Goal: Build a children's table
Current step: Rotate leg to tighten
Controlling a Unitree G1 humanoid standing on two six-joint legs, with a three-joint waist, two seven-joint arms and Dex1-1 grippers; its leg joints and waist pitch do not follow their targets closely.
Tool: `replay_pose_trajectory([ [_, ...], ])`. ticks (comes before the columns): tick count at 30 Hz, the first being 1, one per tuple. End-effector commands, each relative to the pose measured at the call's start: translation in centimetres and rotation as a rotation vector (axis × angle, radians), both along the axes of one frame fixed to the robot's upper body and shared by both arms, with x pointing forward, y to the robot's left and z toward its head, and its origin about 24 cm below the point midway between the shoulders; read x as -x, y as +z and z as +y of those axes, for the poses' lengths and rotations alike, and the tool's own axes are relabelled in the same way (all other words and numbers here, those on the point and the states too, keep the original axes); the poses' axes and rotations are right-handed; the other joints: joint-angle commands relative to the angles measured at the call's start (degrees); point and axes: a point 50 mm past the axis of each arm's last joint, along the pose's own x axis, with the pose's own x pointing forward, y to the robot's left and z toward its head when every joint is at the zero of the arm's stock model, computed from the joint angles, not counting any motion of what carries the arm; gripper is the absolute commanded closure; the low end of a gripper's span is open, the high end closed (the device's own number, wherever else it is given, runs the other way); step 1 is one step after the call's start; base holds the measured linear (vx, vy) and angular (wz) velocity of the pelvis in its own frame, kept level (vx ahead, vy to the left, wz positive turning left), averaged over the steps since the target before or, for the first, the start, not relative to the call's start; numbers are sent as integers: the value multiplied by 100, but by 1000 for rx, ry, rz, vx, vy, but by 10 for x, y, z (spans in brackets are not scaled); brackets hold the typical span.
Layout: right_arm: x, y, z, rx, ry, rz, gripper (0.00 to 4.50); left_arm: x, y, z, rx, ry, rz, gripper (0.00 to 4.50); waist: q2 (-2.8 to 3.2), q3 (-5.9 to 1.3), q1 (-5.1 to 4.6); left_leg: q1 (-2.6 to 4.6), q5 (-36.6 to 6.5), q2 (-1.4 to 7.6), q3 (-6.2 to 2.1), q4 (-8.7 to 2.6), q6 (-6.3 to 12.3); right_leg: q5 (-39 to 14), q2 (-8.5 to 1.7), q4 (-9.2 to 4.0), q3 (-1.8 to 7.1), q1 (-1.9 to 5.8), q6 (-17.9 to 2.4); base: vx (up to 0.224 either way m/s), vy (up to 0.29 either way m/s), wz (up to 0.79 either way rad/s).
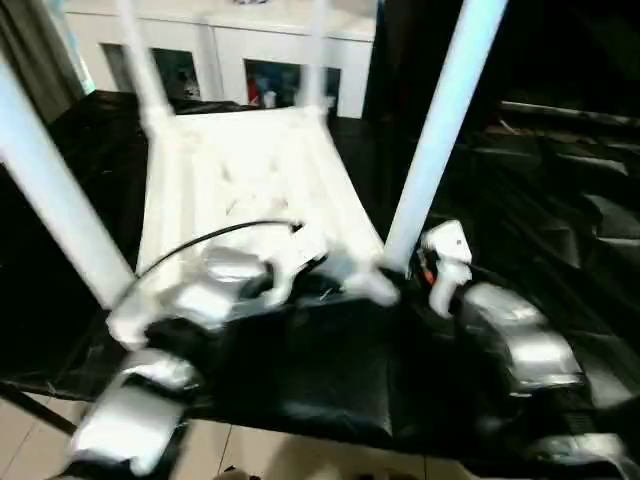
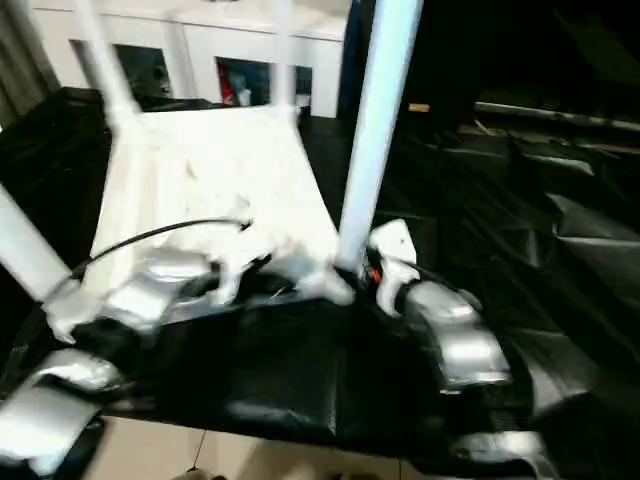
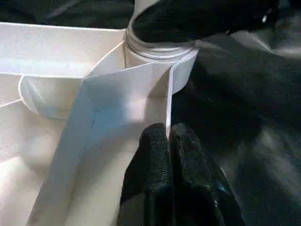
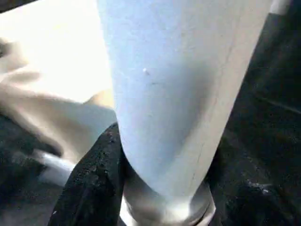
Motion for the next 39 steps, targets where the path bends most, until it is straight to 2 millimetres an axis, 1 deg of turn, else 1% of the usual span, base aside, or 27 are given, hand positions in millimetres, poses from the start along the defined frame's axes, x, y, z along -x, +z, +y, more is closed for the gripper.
replay_pose_trajectory([
  [1, 6, -19, 25, -26, -1, 106, 248, -1, 5, -26, 47, 17, -20, 450, 0, -266, -26, 102, -2151, 235, -184, -485, -174, -2524, -312, -571, 197, 113, -845, 0, 0, 0],
  [2, 5, -19, 28, -27, -16, 106, 248, 0, 6, -31, 52, 16, -21, 450, -12, -269, -23, 87, -2117, 232, -182, -491, -159, -2353, -301, -555, 196, 137, -861, 0, 0, 0],
  [3, 4, -18, 35, -22, -13, 98, 248, 1, 6, -39, 60, 5, -25, 450, 25, -272, -23, 102, -2144, 232, -171, -489, -151, -2160, -286, -553, 206, 120, -908, 0, 0, 0],
  [5, 4, -14, 41, -20, 24, 76, 248, 2, 6, -43, 59, -9, -26, 450, 6, -282, -17, 91, -2115, 219, -163, -484, -111, -1951, -281, -530, 212, 141, -960, 0, 0, 0],
  [6, 4, -13, 43, -17, 43, 64, 248, 2, 6, -43, 58, -14, -23, 450, 33, -281, -14, 88, -2081, 219, -157, -486, -75, -1813, -278, -525, 219, 148, -995, 0, 0, 0],
  [7, 4, -11, 43, -23, 56, 55, 248, 3, 5, -42, 57, -22, -20, 450, 26, -283, -15, 77, -2058, 218, -157, -484, -41, -1758, -285, -516, 219, 164, -1024, 0, 0, 0],
  [8, 4, -9, 42, -39, 64, 47, 192, 3, 5, -40, 55, -30, -17, 450, 29, -282, -14, 75, -2053, 218, -156, -483, -31, -1760, -287, -516, 220, 166, -1029, 0, 0, 0],
  [11, 3, -2, 35, -69, 92, 26, 178, 4, 4, -30, 42, -54, -4, 450, 25, -280, -7, 78, -2078, 219, -152, -479, 32, -1869, -297, -530, 220, 166, -1030, 0, 0, 0],
  [13, 4, 1, 30, -52, 151, 15, 153, 5, 3, -21, 31, -71, 2, 450, 15, -288, -3, 63, -2026, 219, -158, -478, 58, -1911, -304, -530, 216, 187, -1009, 0, 0, 0],
  [15, 8, 4, 22, -6, 265, -3, 138, 6, 2, -8, 15, -106, 14, 450, 17, -295, 8, 26, -1847, 226, -167, -482, 116, -1686, -298, -497, 206, 230, -1040, 0, 0, 0],
  [17, 15, 6, 15, 31, 370, -14, 138, 9, 2, 2, 7, -140, 29, 450, 31, -297, 2, 27, -1753, 231, -151, -471, 167, -1469, -298, -479, 212, 220, -1107, 0, 0, 0],
  [18, 17, 6, 13, 38, 400, -16, 138, 11, 1, 6, 5, -159, 36, 450, 18, -319, 9, 45, -1673, 229, -140, -446, 205, -1279, -295, -457, 212, 230, -1189, 0, 0, 0],
  [19, 18, 6, 11, 40, 417, -17, 138, 12, 1, 8, 3, -171, 40, 450, 21, -311, 17, 44, -1564, 238, -126, -441, 264, -1060, -291, -441, 220, 223, -1278, 0, 0, 0],
  [20, 18, 6, 11, 40, 417, -17, 138, 12, 1, 8, 3, -171, 40, 450, 21, -311, 17, 44, -1564, 238, -126, -441, 264, -1060, -291, -441, 220, 223, -1278, 0, 0, 0],
  [21, 24, 10, 4, 40, 497, -16, 138, 19, 2, 16, 18, -252, 60, 450, 31, -329, 38, 46, -1394, 238, -131, -431, 309, -826, -295, -411, 209, 268, -1384, 0, 0, 0],
  [22, 27, 12, 1, 38, 533, -13, 138, 22, 3, 20, 27, -288, 71, 450, 35, -327, 40, 37, -1307, 243, -120, -421, 400, -642, -292, -390, 214, 269, -1450, 0, 0, 0],
  [23, 29, 14, -2, 38, 567, -9, 138, 26, 3, 23, 36, -320, 85, 450, 68, -329, 44, 51, -1287, 251, -116, -421, 426, -571, -291, -381, 215, 254, -1492, 0, 0, 0],
  [25, 36, 17, -9, 53, 662, 22, 138, 32, 3, 34, 32, -359, 120, 450, 89, -337, 54, 63, -1167, 272, -113, -420, 446, -286, -275, -333, 201, 268, -1635, 0, 0, 0],
  [27, 38, 17, -12, 62, 685, 32, 138, 33, 3, 38, 25, -369, 132, 450, 100, -321, 99, 86, -1168, 288, -85, -412, 446, -216, -256, -325, 196, 250, -1718, 0, 0, 0],
  [28, 39, 18, -16, 72, 714, 44, 138, 36, 3, 43, 19, -383, 147, 450, 115, -315, 138, 87, -1209, 290, -78, -419, 406, -325, -258, -328, 192, 248, -1714, 0, 0, 0],
  [29, 39, 19, -17, 78, 727, 48, 138, 36, 3, 45, 18, -387, 151, 450, 107, -314, 144, 86, -1251, 289, -77, -419, 379, -387, -261, -326, 193, 249, -1707, 0, 0, 0],
  [32, 40, 19, -19, 82, 738, 54, 138, 36, 4, 48, 16, -387, 154, 450, 90, -297, 183, 93, -1411, 284, -76, -430, 255, -773, -282, -358, 207, 238, -1621, 0, 0, 0],
  [33, 40, 20, -19, 80, 748, 61, 154, 37, 5, 50, 12, -393, 160, 450, 76, -293, 180, 90, -1468, 280, -79, -434, 208, -938, -286, -373, 210, 237, -1559, 0, 0, 0],
  [34, 40, 20, -20, 78, 757, 67, 165, 37, 6, 51, 10, -397, 164, 450, 81, -292, 180, 85, -1485, 277, -89, -440, 173, -1042, -289, -377, 211, 240, -1511, 0, 0, 0],
  [36, 40, 20, -19, 80, 765, 70, 172, 37, 7, 52, 9, -397, 165, 450, 72, -300, 176, 84, -1453, 279, -94, -437, 166, -1040, -293, -372, 213, 243, -1477, 0, 0, 0],
  [38, 40, 20, -18, 80, 776, 76, 200, 37, 7, 53, 4, -396, 162, 450, 72, -303, 172, 83, -1398, 274, -91, -431, 179, -983, -287, -370, 212, 236, -1470, 0, 0, 0],
  [39, 41, 19, -18, 78, 781, 81, 200, 36, 8, 52, 4, -390, 159, 450, 69, -315, 171, 78, -1267, 268, -88, -417, 220, -797, -281, -351, 210, 244, -1504, 0, 0, 0],
])
